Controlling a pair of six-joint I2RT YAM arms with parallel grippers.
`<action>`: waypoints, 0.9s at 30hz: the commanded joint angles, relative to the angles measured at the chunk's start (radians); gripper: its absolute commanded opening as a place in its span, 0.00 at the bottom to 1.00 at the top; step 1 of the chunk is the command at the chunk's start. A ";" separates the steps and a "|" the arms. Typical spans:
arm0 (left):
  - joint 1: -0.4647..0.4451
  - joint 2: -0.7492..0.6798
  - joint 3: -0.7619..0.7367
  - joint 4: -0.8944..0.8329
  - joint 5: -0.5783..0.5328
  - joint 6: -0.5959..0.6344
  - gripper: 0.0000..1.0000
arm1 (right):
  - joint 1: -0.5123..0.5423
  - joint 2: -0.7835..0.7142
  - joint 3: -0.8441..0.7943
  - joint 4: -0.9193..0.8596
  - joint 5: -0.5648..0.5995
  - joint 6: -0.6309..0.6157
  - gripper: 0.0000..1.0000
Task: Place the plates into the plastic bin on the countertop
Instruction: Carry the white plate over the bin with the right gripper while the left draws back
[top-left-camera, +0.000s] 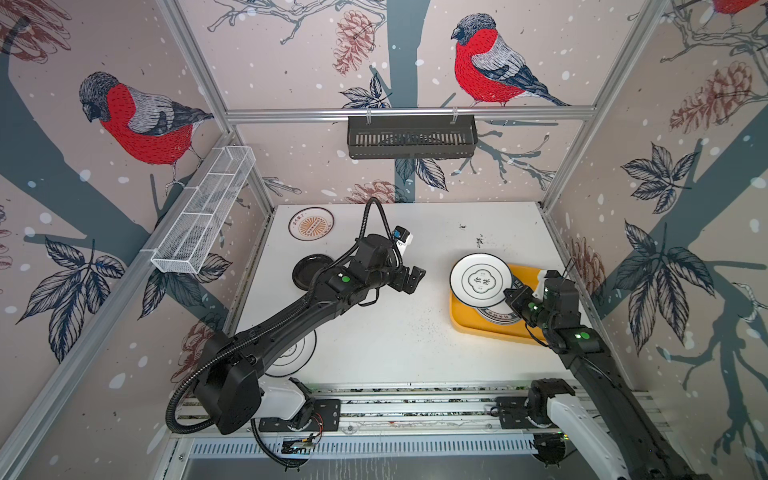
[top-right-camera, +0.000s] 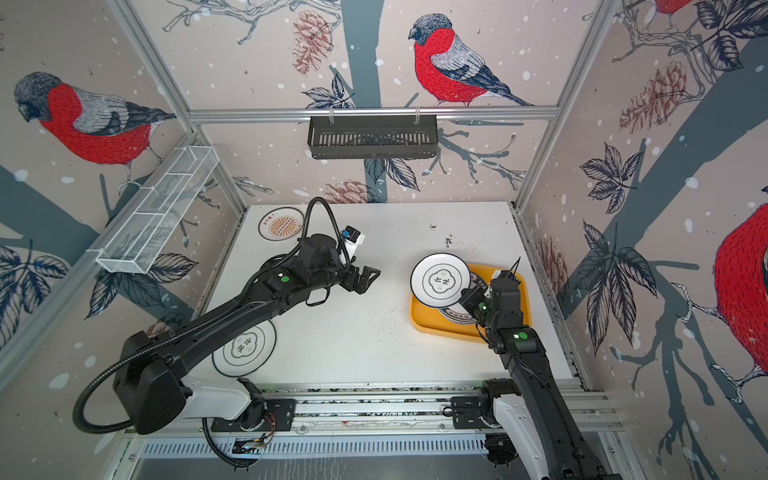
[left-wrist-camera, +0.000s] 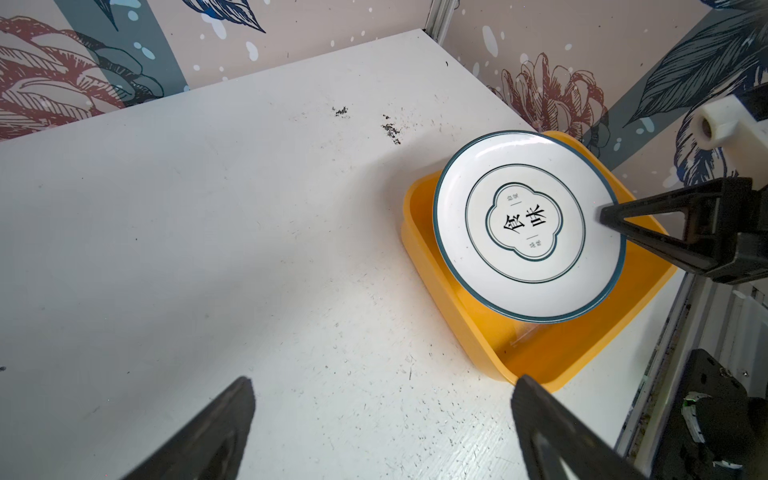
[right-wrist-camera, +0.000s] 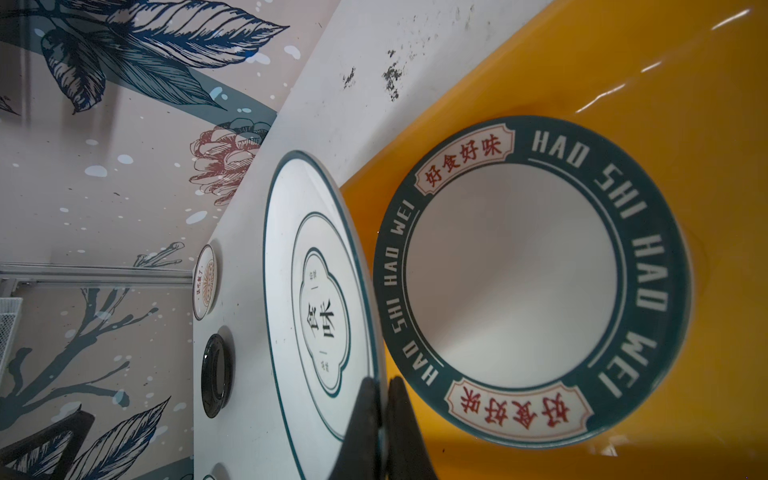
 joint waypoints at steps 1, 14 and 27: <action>-0.013 -0.022 0.012 -0.019 -0.059 0.029 0.96 | -0.002 -0.011 -0.011 0.037 0.003 0.007 0.01; -0.029 -0.027 0.014 -0.032 -0.114 0.037 0.96 | -0.159 -0.023 -0.109 0.106 -0.115 -0.018 0.01; -0.040 0.001 0.013 -0.041 -0.175 0.034 0.96 | -0.357 0.017 -0.149 0.130 -0.249 -0.078 0.01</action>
